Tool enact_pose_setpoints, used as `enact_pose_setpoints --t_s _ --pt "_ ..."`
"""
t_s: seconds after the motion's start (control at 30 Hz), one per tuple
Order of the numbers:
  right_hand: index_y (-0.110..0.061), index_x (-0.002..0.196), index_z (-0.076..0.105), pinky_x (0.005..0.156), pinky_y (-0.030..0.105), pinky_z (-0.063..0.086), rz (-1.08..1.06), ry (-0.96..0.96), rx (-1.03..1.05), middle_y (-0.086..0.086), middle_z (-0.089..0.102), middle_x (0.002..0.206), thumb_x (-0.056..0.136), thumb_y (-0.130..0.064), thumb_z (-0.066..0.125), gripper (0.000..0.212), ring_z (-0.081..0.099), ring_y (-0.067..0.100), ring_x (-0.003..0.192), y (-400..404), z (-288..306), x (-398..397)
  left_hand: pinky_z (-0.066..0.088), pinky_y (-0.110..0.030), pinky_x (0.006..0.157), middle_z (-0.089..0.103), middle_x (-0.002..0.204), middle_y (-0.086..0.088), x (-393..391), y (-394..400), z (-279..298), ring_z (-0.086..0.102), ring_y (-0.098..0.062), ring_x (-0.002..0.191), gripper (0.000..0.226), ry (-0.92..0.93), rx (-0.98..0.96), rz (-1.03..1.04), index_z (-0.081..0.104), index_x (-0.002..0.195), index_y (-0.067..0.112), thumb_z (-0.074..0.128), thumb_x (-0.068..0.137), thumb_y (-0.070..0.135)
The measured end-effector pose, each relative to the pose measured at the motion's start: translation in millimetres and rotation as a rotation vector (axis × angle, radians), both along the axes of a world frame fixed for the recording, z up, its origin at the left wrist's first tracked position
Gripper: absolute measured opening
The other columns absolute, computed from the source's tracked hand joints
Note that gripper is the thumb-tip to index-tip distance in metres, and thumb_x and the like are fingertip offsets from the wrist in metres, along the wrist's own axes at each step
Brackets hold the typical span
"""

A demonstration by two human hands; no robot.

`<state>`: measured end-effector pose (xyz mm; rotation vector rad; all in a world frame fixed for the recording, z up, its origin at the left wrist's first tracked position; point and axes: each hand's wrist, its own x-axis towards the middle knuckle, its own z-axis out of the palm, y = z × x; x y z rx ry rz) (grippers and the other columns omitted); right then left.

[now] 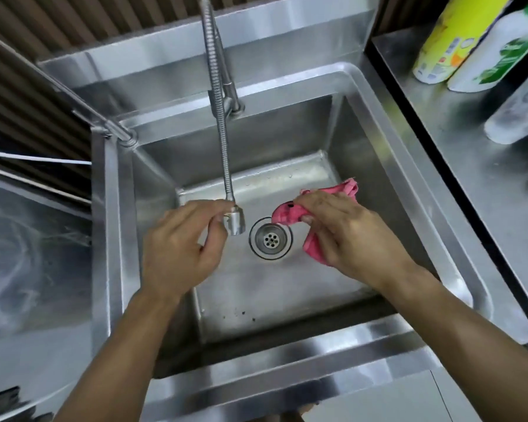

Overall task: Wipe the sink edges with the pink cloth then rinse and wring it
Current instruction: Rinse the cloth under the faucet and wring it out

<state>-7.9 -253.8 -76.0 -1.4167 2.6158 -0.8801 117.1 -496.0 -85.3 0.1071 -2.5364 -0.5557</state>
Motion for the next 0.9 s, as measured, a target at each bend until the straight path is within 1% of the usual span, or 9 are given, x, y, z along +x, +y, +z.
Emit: enact_pose_setpoints --t_s 0.07,0.2,0.33,0.5,0.6,0.67,0.7,0.8,0.9 --pt "-0.003 0.128 0.068 0.101 0.044 0.055 0.062 -0.004 0.008 0.011 0.071 0.128 0.09 0.001 0.072 0.038 0.066 0.031 0.121 -16.4 -3.9 -4.5 0.06 -0.044 0.079 0.076 0.107 -0.005 -3.5 -26.8 3.9 0.074 -0.024 0.092 0.027 -0.022 0.035 0.101 0.077 0.114 0.008 0.06 0.094 0.003" --pt "-0.004 0.131 0.066 0.105 0.038 0.051 0.17 -0.021 0.061 0.012 0.069 0.13 0.101 -0.013 0.057 0.032 0.066 0.031 0.121 -42.6 -11.2 -14.7 0.056 -0.052 0.092 0.058 0.143 -0.008 -42.6 -70.8 -0.1 0.06 -0.029 0.125 0.05 -0.261 0.002 0.114 0.064 0.137 0.012 0.052 0.091 -0.003" --pt "-0.006 0.136 0.063 0.102 0.047 0.055 0.129 -0.134 0.114 0.008 0.066 0.138 0.103 -0.013 0.059 0.034 0.065 0.029 0.125 -58.3 -13.1 -22.6 0.05 -0.052 0.099 0.02 0.172 -0.007 -96.3 -96.9 -11.0 0.049 -0.037 0.135 0.077 -0.443 -0.359 -0.082 0.039 0.155 0.008 0.053 0.083 -0.013" --pt "-0.007 0.131 0.067 0.095 0.035 0.058 0.013 -0.243 0.007 -0.005 0.072 0.117 0.104 -0.012 0.06 0.028 0.071 0.011 0.098 -64.7 -13.4 -24.8 0.047 -0.049 0.096 -0.009 0.173 0.002 -137.7 -105.0 -22.3 0.033 -0.034 0.148 0.107 -0.563 -0.581 -0.088 -0.003 0.166 0.021 0.056 0.08 -0.005" --pt "-0.009 0.13 0.068 0.093 0.036 0.059 0.023 -0.269 -0.001 -0.011 0.069 0.119 0.104 -0.011 0.06 0.027 0.067 0.003 0.097 -65.4 -18.9 -22.5 0.046 -0.055 0.088 -0.021 0.168 0.012 -143.3 -96.1 -27.1 0.053 -0.042 0.12 0.111 -0.579 -0.638 0.066 -0.017 0.163 0.03 0.057 0.084 0.008" --pt "-0.007 0.131 0.067 0.095 0.04 0.058 0.051 -0.25 0.028 -0.001 0.07 0.131 0.104 -0.011 0.06 0.028 0.071 0.016 0.11 -65.3 -22.7 -22.3 0.047 -0.052 0.074 -0.021 0.169 0.014 -142.4 -84.4 -35.7 0.058 -0.039 0.087 0.109 -0.564 -0.519 0.12 -0.018 0.162 0.035 0.057 0.087 0.009" --pt "-0.007 0.132 0.067 0.096 0.042 0.058 0.07 -0.24 0.046 0.002 0.069 0.134 0.103 -0.01 0.06 0.029 0.07 0.02 0.116 -64.8 -24.9 -22.8 0.049 -0.051 0.07 -0.02 0.17 0.014 -144.4 -81.8 -39.0 0.058 -0.036 0.083 0.106 -0.574 -0.381 0.153 -0.017 0.162 0.037 0.057 0.091 0.01" --pt "-0.008 0.135 0.065 0.098 0.046 0.058 0.138 -0.236 0.078 0.004 0.066 0.139 0.103 -0.01 0.061 0.032 0.066 0.023 0.124 -62.5 -30.7 -26.1 0.051 -0.048 0.071 -0.002 0.174 0.005 -151.8 -93.5 -32.5 0.063 -0.039 0.106 0.091 -0.682 0.038 0.331 0.0 0.164 0.033 0.054 0.093 0.016" --pt "-0.009 0.14 0.062 0.102 0.045 0.056 0.186 -0.259 0.105 0.004 0.063 0.143 0.099 -0.002 0.063 0.041 0.063 0.022 0.13 -62.3 -34.3 -28.0 0.041 -0.058 0.1 0.006 0.174 0.001 -129.2 -96.8 -28.8 0.051 -0.042 0.13 0.079 -0.703 -0.196 0.255 0.022 0.162 0.028 0.056 0.091 0.017"
